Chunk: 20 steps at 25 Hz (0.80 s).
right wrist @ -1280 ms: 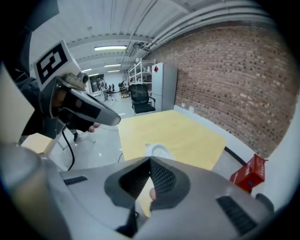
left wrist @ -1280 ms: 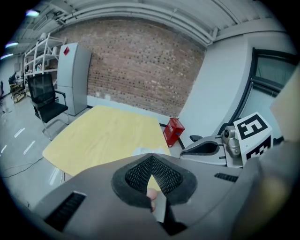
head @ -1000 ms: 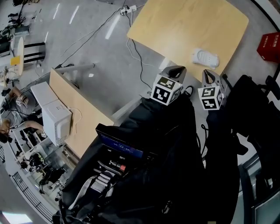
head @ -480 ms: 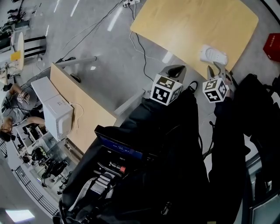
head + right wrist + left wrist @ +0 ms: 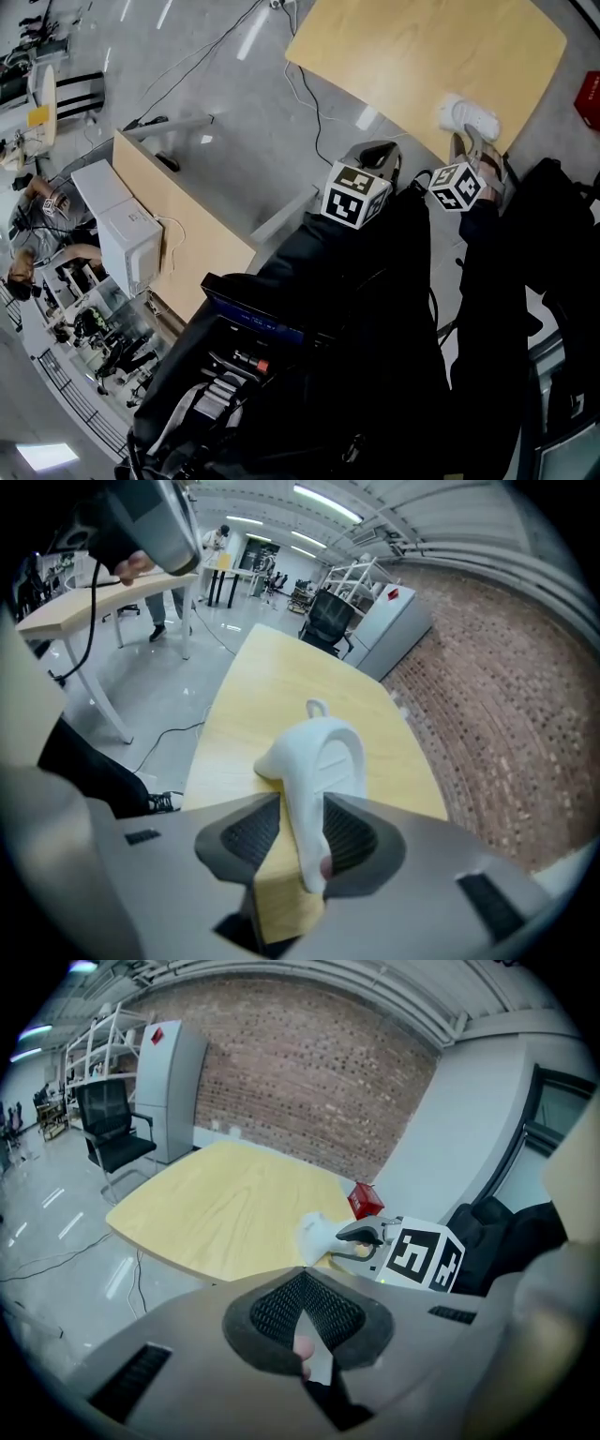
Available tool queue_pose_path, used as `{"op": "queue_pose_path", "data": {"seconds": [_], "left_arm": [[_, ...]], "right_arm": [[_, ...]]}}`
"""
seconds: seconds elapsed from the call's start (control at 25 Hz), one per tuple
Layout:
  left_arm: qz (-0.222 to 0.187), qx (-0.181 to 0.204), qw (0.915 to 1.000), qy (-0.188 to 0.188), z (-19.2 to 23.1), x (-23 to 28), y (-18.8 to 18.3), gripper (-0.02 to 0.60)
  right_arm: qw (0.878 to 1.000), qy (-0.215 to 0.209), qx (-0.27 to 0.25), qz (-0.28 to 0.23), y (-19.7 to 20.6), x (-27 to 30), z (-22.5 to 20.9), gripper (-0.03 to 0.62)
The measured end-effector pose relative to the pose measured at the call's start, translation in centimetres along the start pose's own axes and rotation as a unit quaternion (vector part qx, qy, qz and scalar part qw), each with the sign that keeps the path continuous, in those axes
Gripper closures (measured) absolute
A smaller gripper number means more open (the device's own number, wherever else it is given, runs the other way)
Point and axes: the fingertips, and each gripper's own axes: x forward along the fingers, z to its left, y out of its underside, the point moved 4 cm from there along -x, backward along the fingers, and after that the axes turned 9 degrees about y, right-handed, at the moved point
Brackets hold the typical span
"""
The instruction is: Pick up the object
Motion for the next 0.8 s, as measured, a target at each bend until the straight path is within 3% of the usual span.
{"op": "queue_pose_path", "data": {"seconds": [0.32, 0.6, 0.8], "left_arm": [[0.011, -0.001, 0.9999, -0.008, 1.0, -0.6, 1.5, 0.583], [0.006, 0.006, 0.9999, -0.008, 0.9, -0.9, 0.9, 0.583], [-0.017, 0.022, 0.9996, -0.001, 0.0, -1.3, -0.8, 0.583]], "right_arm": [[0.995, 0.092, -0.027, 0.004, 0.0, 0.8, 0.3, 0.472], [0.993, 0.115, 0.0, 0.004, 0.1, -0.6, -1.4, 0.484], [0.986, 0.161, 0.044, -0.02, -1.1, -4.3, -4.5, 0.484]]}}
